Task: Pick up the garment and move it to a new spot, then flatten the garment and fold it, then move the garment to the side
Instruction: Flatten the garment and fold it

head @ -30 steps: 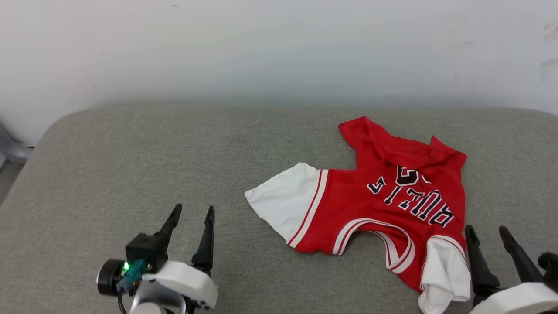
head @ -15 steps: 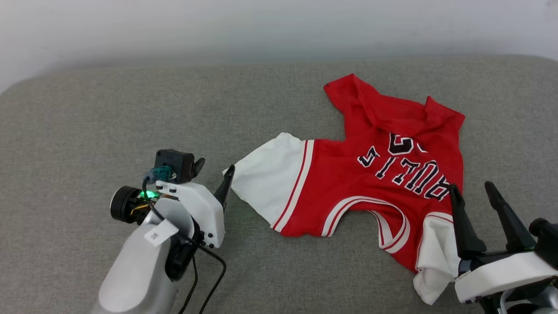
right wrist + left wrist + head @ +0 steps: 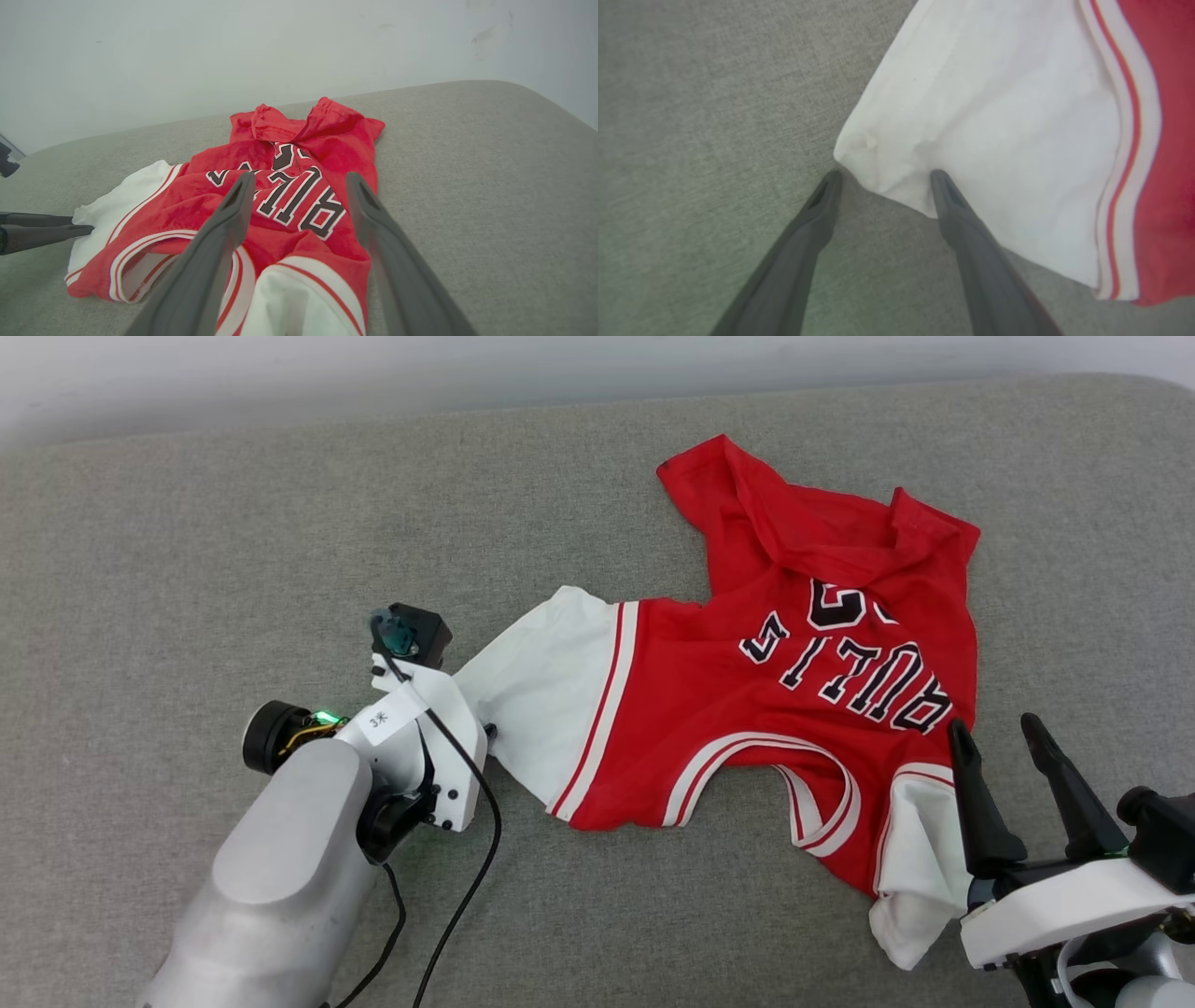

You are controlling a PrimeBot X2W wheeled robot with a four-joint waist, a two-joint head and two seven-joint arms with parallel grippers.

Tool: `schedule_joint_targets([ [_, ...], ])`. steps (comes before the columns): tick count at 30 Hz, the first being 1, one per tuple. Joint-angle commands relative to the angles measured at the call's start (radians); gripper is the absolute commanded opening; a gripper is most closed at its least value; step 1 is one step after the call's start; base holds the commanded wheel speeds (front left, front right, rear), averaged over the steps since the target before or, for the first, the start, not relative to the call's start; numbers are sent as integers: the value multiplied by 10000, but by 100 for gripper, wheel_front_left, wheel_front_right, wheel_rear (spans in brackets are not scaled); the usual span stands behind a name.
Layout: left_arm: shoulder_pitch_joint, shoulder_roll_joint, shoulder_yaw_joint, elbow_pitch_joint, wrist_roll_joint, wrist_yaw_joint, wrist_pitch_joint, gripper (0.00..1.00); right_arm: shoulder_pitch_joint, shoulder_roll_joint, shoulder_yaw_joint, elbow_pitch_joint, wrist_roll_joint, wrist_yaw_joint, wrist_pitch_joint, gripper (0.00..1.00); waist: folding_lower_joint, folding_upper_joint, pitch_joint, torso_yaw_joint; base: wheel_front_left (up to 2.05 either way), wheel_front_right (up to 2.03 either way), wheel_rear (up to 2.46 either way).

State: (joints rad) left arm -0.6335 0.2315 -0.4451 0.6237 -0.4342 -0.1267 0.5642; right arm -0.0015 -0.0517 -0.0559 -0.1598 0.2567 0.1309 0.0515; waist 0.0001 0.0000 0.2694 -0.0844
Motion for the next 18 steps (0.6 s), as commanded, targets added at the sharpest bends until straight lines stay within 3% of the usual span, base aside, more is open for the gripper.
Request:
schedule_joint_targets([
  [1,754,-167,-859,611,-397,-93,1049,100,-155,23,6,68,50,-3,-23,100,-1,0,33,-36,0,0,0],
  [2,763,-95,-1102,619,-576,-96,1275,100,-177,23,16,89,67,-3,-15,100,-1,0,47,-57,0,0,0],
  [3,707,-19,-1277,561,-675,-98,1293,37,-181,22,21,129,101,-3,19,100,-1,0,60,-77,0,0,0],
  [4,629,56,-1401,524,-743,-97,1183,0,-172,22,10,156,136,-3,44,100,-1,0,68,-89,0,0,0],
  [7,423,392,-1346,404,-704,-61,364,0,-122,22,-49,212,217,-3,74,100,-1,0,40,-93,0,0,0],
  [8,246,583,-1037,343,-534,187,-781,0,14,22,-151,270,330,-3,103,100,-1,0,-87,-18,0,0,0],
  [11,358,857,-720,270,-446,558,-1672,0,103,22,-282,356,392,-3,147,100,-1,0,-296,90,0,0,0],
  [18,1220,1308,-98,-380,-620,1239,-2821,0,292,21,-735,490,426,-3,264,100,-1,0,-758,497,0,0,0],
])
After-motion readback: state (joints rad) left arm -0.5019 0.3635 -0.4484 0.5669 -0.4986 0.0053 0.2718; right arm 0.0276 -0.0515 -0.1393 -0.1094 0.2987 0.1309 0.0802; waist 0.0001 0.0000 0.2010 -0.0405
